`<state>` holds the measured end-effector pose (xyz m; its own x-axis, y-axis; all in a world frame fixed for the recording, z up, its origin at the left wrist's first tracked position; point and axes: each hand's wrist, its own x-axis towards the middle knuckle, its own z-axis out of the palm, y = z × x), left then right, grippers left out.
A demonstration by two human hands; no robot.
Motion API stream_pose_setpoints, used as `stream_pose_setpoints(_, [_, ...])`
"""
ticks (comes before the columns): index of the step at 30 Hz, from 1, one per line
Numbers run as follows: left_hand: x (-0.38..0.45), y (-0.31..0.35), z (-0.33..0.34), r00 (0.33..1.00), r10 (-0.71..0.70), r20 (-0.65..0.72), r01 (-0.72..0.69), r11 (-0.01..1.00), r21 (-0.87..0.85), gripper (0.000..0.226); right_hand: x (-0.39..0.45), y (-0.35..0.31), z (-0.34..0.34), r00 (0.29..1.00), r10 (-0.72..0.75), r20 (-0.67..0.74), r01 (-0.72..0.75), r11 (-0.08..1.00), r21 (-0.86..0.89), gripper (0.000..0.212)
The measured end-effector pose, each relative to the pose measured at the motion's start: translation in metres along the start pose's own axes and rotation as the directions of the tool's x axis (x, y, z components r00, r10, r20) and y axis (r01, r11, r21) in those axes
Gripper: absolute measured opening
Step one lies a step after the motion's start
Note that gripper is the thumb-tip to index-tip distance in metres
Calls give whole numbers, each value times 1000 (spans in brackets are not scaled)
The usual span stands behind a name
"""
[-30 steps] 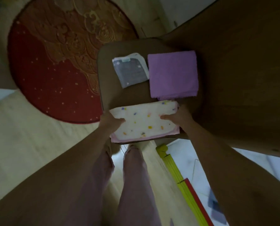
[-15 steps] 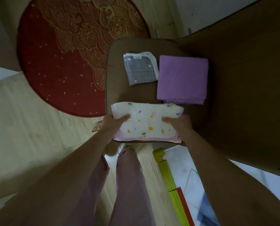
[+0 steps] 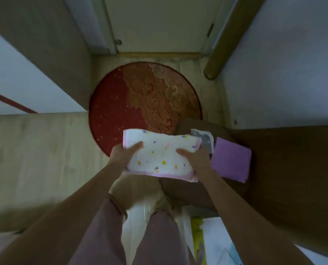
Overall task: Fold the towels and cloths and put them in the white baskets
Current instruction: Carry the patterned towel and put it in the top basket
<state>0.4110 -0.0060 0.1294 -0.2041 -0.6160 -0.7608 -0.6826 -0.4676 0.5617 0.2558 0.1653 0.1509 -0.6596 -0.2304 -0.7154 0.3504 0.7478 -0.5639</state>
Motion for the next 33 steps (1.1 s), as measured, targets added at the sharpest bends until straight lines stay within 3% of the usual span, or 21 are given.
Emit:
stream_pose_setpoints(2, [-2, 11, -49, 999, -2, -36, -1, 998, -64, 61, -23, -41, 30, 994, -69, 82, 71, 997, -19, 39])
stream_pose_setpoints(3, [-4, 15, -82, 999, 14, -45, -19, 995, -102, 59, -36, -64, 55, 989, -101, 109, 107, 993, -54, 40])
stream_pose_setpoints(5, [-6, 19, -122, 995, 75, -70, -84, 988, -130, 53, -54, -94, 88, 989, -90, 117, 100, 991, -88, 73])
stream_pose_setpoints(7, [-6, 14, -186, 985, 116, -124, -135, 979, -155, 51, -80, -126, 145, 986, -92, 140, 105, 991, -89, 87])
stream_pose_setpoints(13, [10, -7, -385, 949, 104, -299, -192, 940, -283, 41, -148, -217, 331, 938, -208, 278, 240, 967, -88, 59])
stream_pose_setpoints(19, [22, -48, -553, 918, -88, -386, -160, 809, -566, 47, -211, -300, 505, 818, -311, 483, 421, 897, -136, 55])
stream_pose_setpoints(24, [38, -79, -666, 860, -202, -469, -189, 727, -660, 41, -254, -358, 648, 682, -304, 665, 573, 788, -227, 62])
stream_pose_setpoints(28, [60, -103, -763, 750, -316, -581, -236, 693, -681, 47, -293, -401, 769, 562, -230, 794, 634, 736, -235, 52])
stream_pose_setpoints(33, [71, -128, -881, 614, -459, -642, -274, 639, -719, 46, -357, -454, 908, 401, -227, 887, 795, 567, -215, 53])
